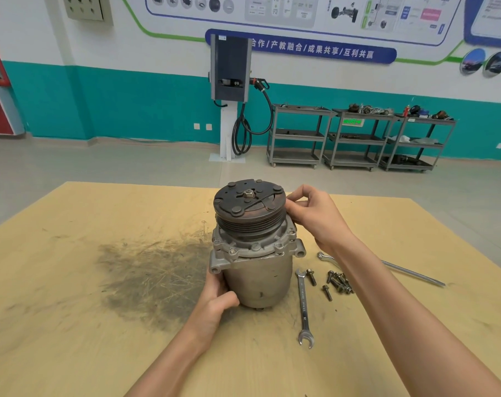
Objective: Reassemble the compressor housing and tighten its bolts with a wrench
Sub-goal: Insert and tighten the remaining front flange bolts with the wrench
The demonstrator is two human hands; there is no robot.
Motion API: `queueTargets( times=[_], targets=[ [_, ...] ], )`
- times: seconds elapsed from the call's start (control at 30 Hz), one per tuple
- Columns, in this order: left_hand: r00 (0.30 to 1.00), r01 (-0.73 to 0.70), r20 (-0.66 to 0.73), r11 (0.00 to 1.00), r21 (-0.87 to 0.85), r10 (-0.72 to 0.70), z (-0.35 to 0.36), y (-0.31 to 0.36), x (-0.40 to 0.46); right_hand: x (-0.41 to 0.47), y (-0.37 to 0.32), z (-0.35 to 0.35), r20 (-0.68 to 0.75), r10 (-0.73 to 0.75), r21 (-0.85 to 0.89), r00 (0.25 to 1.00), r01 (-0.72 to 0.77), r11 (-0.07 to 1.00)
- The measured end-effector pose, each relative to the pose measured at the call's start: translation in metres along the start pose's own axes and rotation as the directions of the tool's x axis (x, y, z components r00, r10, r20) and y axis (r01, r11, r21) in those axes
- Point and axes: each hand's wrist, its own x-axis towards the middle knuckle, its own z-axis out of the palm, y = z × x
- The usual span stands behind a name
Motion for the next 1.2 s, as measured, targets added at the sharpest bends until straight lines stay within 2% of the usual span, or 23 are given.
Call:
queueTargets(
  times=[0.13, 0.37, 0.5, 0.77, 0.93, 1.1, 1.2],
  targets=[
    [1.0, 0.005, -0.024, 1.0, -0.015, -0.006, 0.0003, -0.0003, 0.0015, -0.0015, 0.0018, -0.004, 0.06, -0.017, 0.014, 0.998, 0.016, 1.0],
    [1.0, 0.008, -0.029, 1.0, -0.017, -0.008, 0.0004, -0.001, 0.0023, 0.0009, 0.0044, -0.0052, 0.048, -0.024, 0.059, 0.999, 0.021, 0.998],
    [0.999, 0.021, -0.039, 1.0, -0.019, -0.022, 0.0009, -0.0004, 0.0028, -0.0012, 0.0067, -0.0064, 0.106, -0.054, 0.086, 0.993, 0.045, 0.995],
    [0.998, 0.04, -0.042, 0.999, -0.011, -0.04, -0.0004, -0.0024, 0.0032, 0.0025, 0.0072, -0.0026, 0.03, -0.012, 0.084, 0.999, 0.01, 0.996],
    [0.999, 0.034, -0.043, 0.999, -0.008, -0.034, -0.0008, -0.004, 0.0037, -0.004, 0.0071, -0.0061, 0.109, -0.072, 0.081, 0.991, 0.064, 0.995],
    [0.999, 0.028, -0.028, 1.0, -0.004, -0.028, -0.0007, -0.0024, 0.0029, -0.0027, 0.003, -0.003, 0.07, -0.018, 0.052, 0.997, 0.015, 0.999],
    [0.999, 0.033, -0.005, 0.998, 0.059, -0.033, 0.0016, 0.0005, -0.0003, -0.0026, 0.0035, 0.0011, -0.01, -0.007, 0.037, 1.0, 0.007, 0.999]
  ],
)
